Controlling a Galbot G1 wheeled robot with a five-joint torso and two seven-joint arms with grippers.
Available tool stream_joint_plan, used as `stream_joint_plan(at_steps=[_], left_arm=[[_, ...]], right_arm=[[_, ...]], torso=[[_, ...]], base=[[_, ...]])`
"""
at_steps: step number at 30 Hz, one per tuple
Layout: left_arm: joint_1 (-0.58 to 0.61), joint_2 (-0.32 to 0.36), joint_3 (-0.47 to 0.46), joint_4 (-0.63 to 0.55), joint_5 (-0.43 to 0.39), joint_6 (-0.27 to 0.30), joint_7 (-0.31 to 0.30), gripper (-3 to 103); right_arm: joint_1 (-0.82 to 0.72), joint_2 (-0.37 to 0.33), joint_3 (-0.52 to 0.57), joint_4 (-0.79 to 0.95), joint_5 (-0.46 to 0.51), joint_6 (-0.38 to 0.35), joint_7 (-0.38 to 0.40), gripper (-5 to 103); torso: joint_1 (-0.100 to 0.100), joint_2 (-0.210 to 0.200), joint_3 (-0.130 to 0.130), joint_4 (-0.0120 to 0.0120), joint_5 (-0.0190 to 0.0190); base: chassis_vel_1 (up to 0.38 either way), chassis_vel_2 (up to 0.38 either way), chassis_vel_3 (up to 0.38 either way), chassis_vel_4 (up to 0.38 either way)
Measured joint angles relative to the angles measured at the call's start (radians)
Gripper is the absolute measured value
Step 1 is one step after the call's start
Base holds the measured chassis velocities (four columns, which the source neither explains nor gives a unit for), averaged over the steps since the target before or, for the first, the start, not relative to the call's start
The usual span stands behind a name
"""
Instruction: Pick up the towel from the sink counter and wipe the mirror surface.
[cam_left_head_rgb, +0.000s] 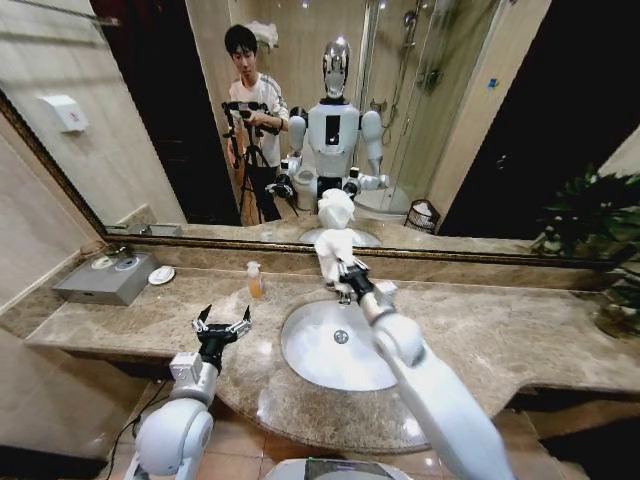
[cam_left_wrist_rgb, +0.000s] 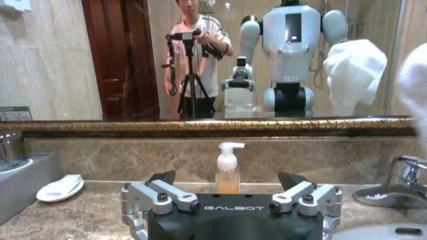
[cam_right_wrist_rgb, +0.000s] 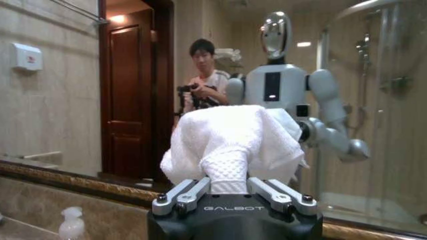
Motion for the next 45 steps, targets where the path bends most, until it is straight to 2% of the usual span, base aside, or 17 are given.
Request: stream_joint_plan(at_steps=[2, 7, 14, 18, 20, 28, 30, 35, 38, 45], left_arm=[[0.0, 0.0, 0.0, 0.0, 0.0, 0.0, 0.0, 100], [0.0, 0.0, 0.0, 0.0, 0.0, 0.0, 0.0, 100], [0.0, 0.0, 0.0, 0.0, 0.0, 0.0, 0.0, 100], [0.0, 0.0, 0.0, 0.0, 0.0, 0.0, 0.0, 100], [0.0, 0.0, 0.0, 0.0, 0.0, 0.0, 0.0, 100], [0.0, 0.0, 0.0, 0.0, 0.0, 0.0, 0.0, 100], [0.0, 0.0, 0.0, 0.0, 0.0, 0.0, 0.0, 100], [0.0, 0.0, 0.0, 0.0, 0.0, 0.0, 0.0, 100], [0.0, 0.0, 0.0, 0.0, 0.0, 0.0, 0.0, 100], [0.0, 0.0, 0.0, 0.0, 0.0, 0.0, 0.0, 100]], right_arm=[[-0.056, -0.029, 0.025, 0.055, 0.005, -0.014, 0.033, 10], [-0.121, -0.052, 0.034, 0.065, -0.006, -0.009, 0.038, 10], [-0.323, -0.048, 0.126, 0.081, -0.072, 0.052, -0.005, 10], [-0.364, -0.059, 0.16, 0.084, -0.078, 0.051, -0.012, 10], [-0.378, -0.078, 0.176, 0.065, -0.07, 0.019, -0.018, 10], [-0.311, -0.106, 0.135, -0.096, -0.063, -0.076, -0.006, 10], [-0.279, -0.119, 0.113, -0.142, -0.058, -0.12, -0.017, 10], [-0.223, -0.135, 0.087, -0.208, -0.055, -0.148, -0.039, 10], [-0.196, -0.152, 0.07, -0.253, -0.059, -0.158, -0.124, 10], [-0.156, -0.166, 0.072, -0.356, -0.122, -0.174, -0.211, 10]], torso=[[0.0, 0.0, 0.0, -0.0002, -0.0002], [0.0, 0.0, 0.0, 0.0003, -0.0001], [0.0, 0.0, 0.0, -0.0004, 0.0001], [0.0, 0.0, 0.0, 0.0, 0.0], [0.0, 0.0, 0.0, 0.0, -0.0001], [0.0, 0.0, 0.0, 0.0002, 0.0001], [0.0, 0.0, 0.0, 0.0, -0.0002], [0.0, 0.0, 0.0, 0.0002, -0.0002], [0.0, 0.0, 0.0, 0.0, -0.0003], [0.0, 0.0, 0.0, 0.0, -0.0001]], base=[[0.0, 0.0, 0.0, 0.0], [0.0, 0.0, 0.0, 0.0], [0.0, 0.0, 0.0, 0.0], [0.0, 0.0, 0.0, 0.0], [0.0, 0.0, 0.0, 0.0], [0.0, 0.0, 0.0, 0.0], [0.0, 0.0, 0.0, 0.0], [0.0, 0.0, 0.0, 0.0], [0.0, 0.0, 0.0, 0.0], [0.0, 0.0, 0.0, 0.0]])
